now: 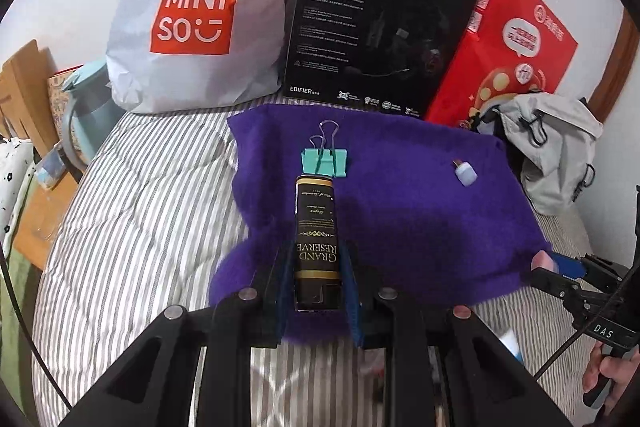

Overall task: Organize rigid objects
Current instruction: 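Carry the bottle with the left tool while the right tool carries the container onto the towel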

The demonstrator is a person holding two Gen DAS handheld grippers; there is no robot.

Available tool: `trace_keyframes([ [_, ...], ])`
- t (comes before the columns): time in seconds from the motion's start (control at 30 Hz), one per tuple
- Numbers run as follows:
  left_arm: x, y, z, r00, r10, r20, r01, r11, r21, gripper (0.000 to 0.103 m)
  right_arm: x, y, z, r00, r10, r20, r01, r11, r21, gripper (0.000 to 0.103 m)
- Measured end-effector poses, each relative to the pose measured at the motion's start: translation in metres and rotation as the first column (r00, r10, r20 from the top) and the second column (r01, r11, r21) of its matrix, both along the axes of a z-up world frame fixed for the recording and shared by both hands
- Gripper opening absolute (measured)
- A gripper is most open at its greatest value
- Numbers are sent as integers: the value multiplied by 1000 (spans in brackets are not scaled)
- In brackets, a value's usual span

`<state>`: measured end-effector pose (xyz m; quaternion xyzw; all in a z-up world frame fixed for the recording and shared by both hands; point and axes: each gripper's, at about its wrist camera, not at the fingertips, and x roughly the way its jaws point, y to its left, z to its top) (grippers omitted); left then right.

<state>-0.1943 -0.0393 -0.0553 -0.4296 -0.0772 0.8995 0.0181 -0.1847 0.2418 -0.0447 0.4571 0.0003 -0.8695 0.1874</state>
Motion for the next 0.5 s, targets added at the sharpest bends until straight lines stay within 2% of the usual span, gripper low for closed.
trace_keyframes([
  [0.5,-49,2,-23,999,-7,50,7,1000,-8,23,-91,0,-16,999,-36,4,36,999,15,41],
])
